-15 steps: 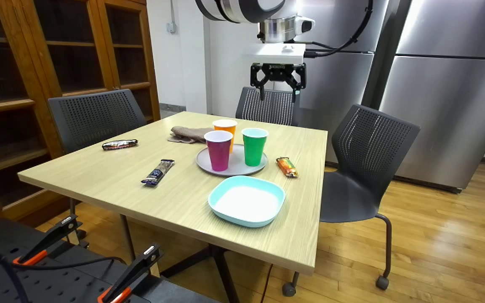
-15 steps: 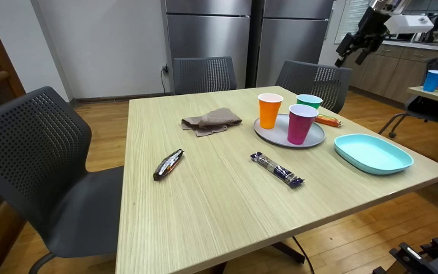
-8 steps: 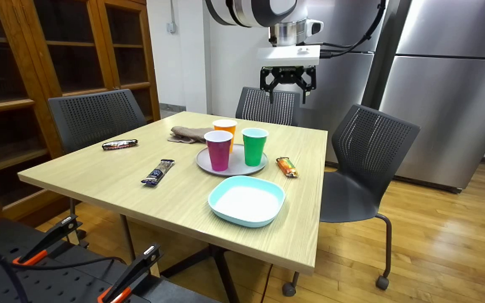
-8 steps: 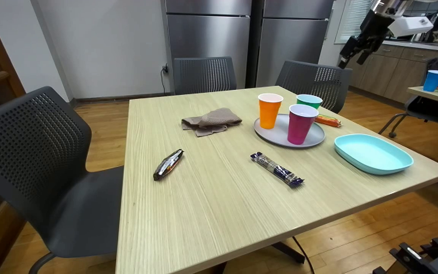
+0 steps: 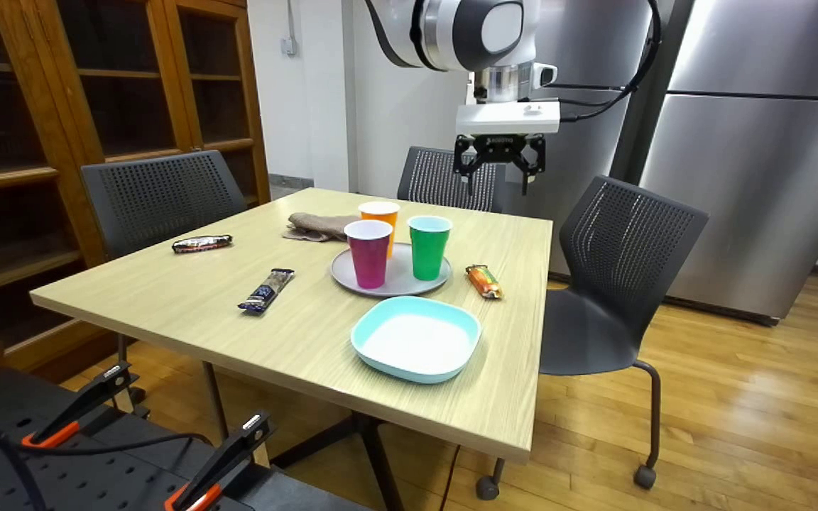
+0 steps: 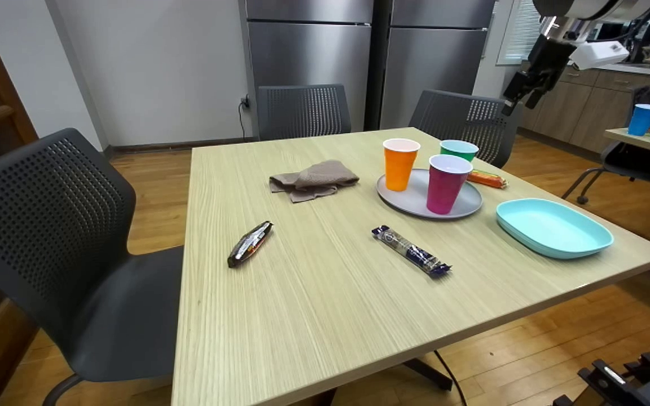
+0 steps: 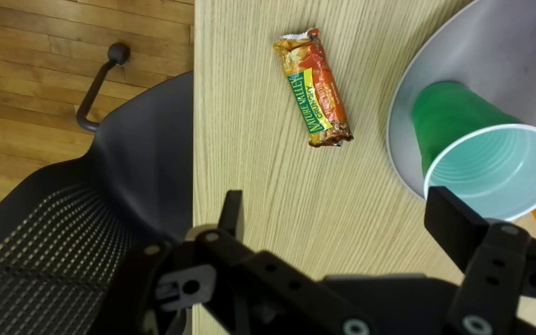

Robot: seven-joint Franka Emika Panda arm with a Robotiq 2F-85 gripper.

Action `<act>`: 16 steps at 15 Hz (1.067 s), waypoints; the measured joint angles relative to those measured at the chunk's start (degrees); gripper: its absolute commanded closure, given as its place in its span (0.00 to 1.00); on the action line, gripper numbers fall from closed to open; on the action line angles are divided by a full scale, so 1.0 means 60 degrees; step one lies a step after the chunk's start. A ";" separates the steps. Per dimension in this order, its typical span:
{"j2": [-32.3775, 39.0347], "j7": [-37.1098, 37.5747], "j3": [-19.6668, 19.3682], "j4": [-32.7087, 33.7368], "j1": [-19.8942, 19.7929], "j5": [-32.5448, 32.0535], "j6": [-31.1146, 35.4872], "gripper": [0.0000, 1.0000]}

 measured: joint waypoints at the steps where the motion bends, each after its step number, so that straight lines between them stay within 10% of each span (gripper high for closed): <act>1: 0.0209 0.0000 0.0000 0.0183 0.0000 -0.0077 0.0000 0.00; 16: 0.2477 -0.0003 0.0081 0.2089 -0.0004 -0.0707 0.0013 0.00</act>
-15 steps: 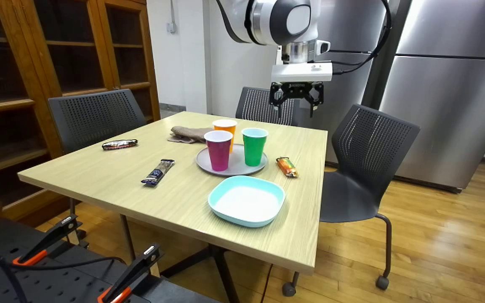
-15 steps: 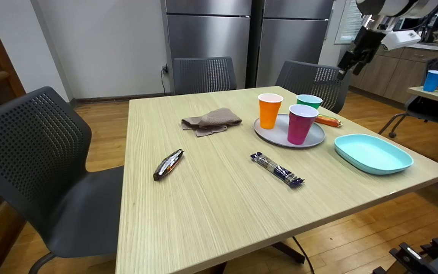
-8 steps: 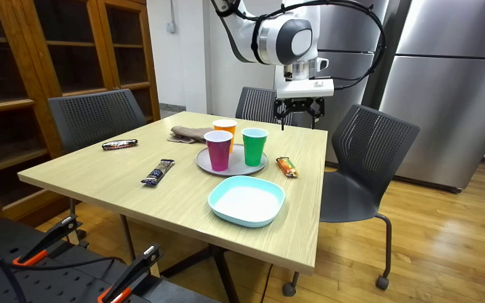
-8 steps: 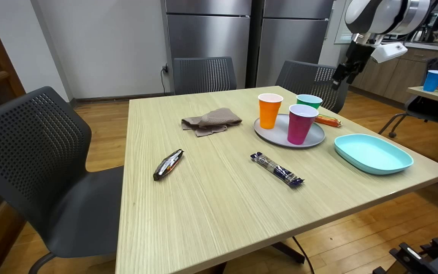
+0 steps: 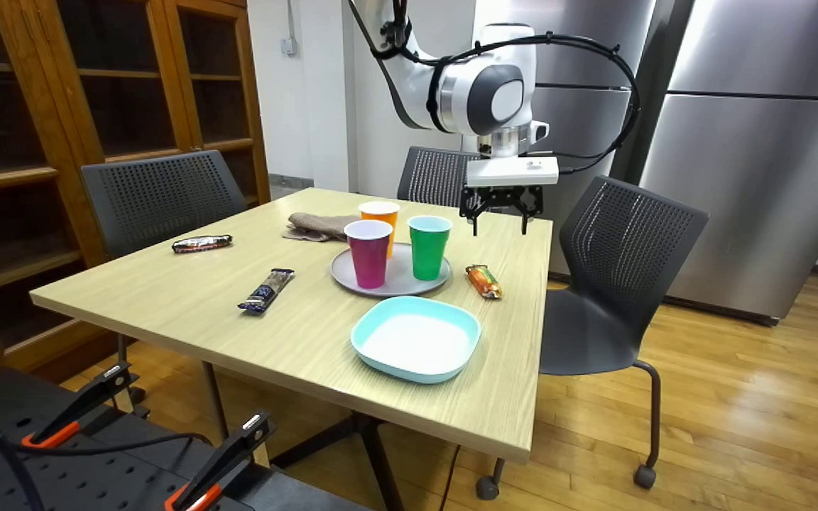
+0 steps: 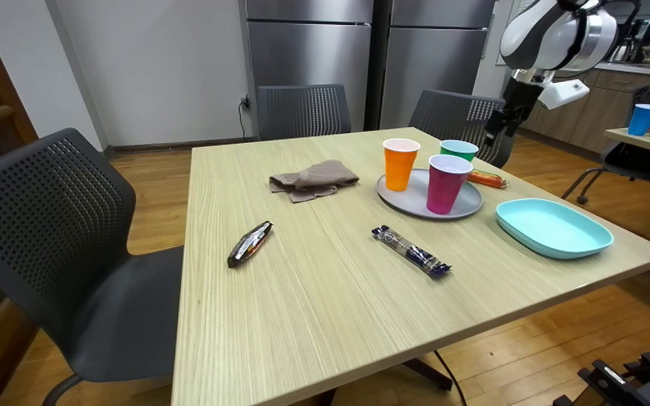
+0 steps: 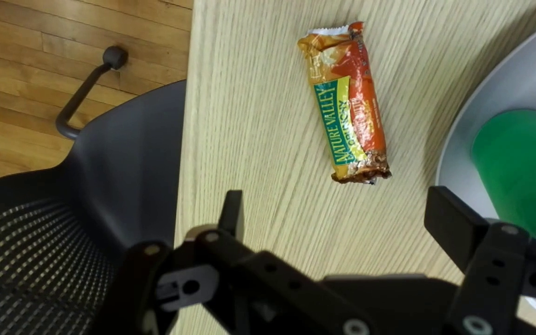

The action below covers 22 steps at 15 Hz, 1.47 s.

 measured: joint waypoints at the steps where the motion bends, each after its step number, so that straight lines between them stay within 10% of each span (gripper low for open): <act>1: 0.0087 0.0000 0.0010 0.0035 -0.0002 -0.0035 0.0000 0.00; 22: 0.1657 0.0007 0.0067 0.0808 -0.0144 -0.0215 0.0473 0.00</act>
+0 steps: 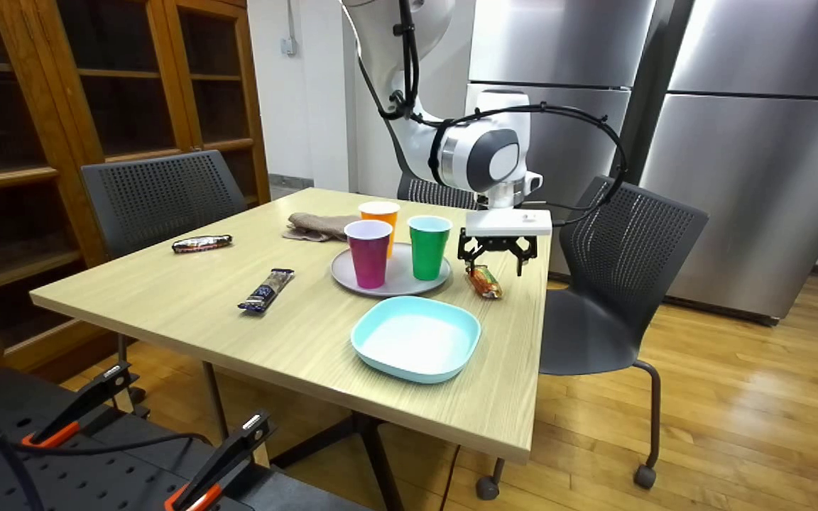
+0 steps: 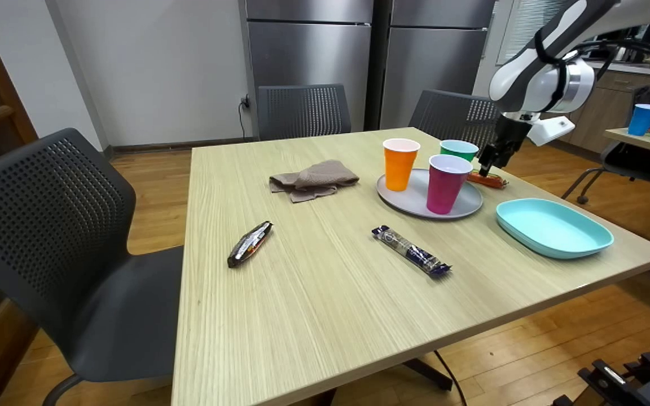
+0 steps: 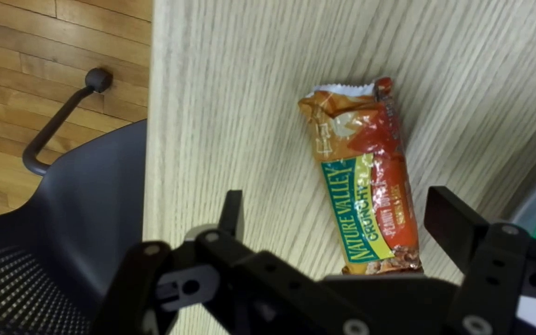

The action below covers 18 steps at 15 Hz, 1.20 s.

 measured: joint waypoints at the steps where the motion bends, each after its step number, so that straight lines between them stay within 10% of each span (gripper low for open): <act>1: 0.0043 0.0000 0.0003 0.0021 0.0000 -0.0051 0.0000 0.00; 8: 0.0101 -0.0001 0.0030 0.0035 -0.0001 -0.0333 0.0001 0.00; 9: 0.0101 -0.0001 0.0030 0.0037 -0.0005 -0.0355 0.0001 0.25; 18: 0.0120 -0.0008 0.0053 0.0037 -0.0013 -0.0368 0.0000 0.83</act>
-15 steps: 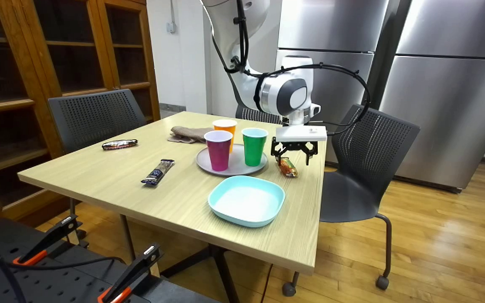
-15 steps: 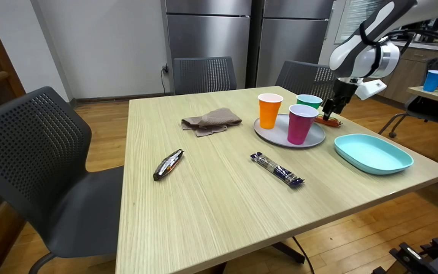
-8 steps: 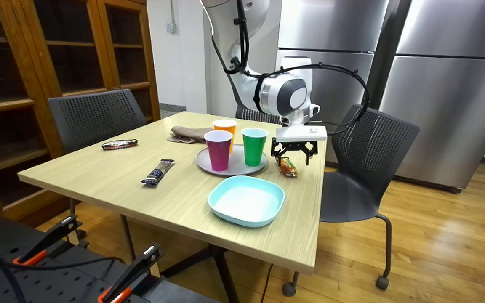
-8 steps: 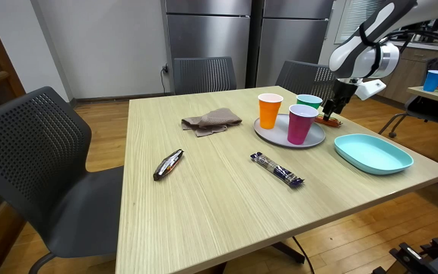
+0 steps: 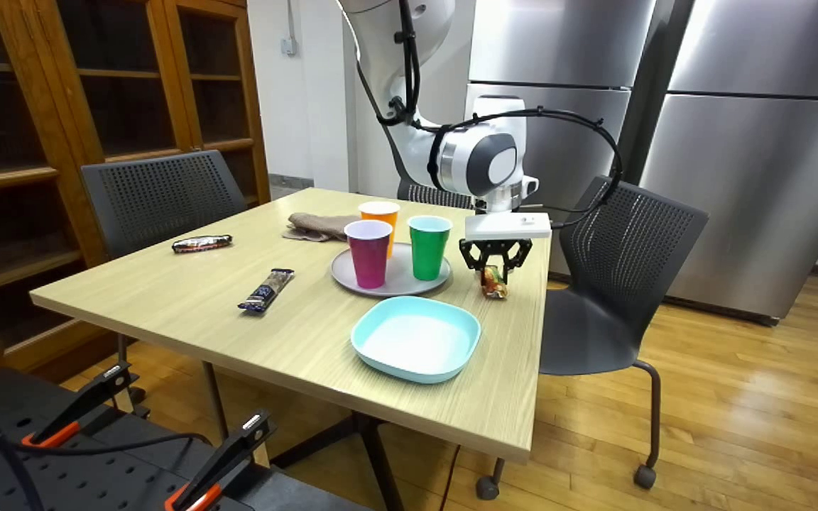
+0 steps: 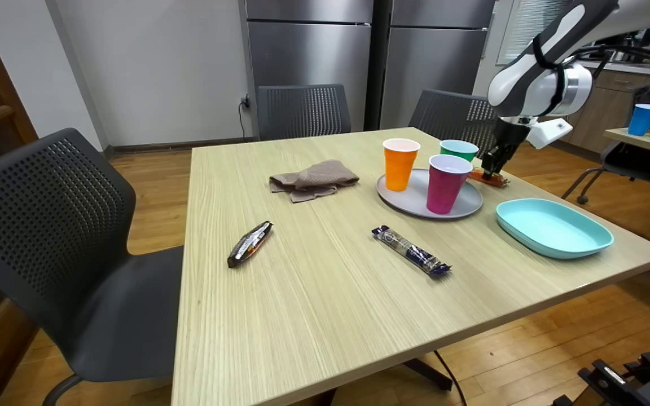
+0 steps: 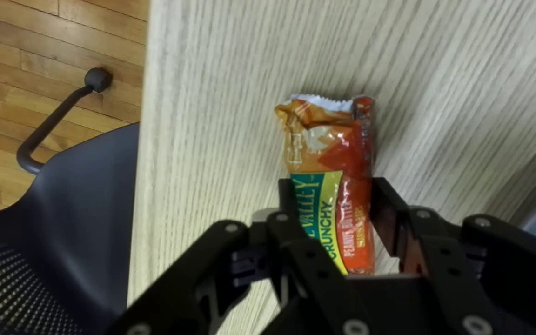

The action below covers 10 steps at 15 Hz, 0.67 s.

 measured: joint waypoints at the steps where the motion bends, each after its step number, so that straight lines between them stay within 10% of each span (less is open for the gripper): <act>1: 0.0000 0.0000 0.0000 0.0001 0.0000 0.0000 0.0000 0.83; 10: -0.0536 0.0148 0.0250 -0.0030 -0.0308 0.0295 0.0006 0.83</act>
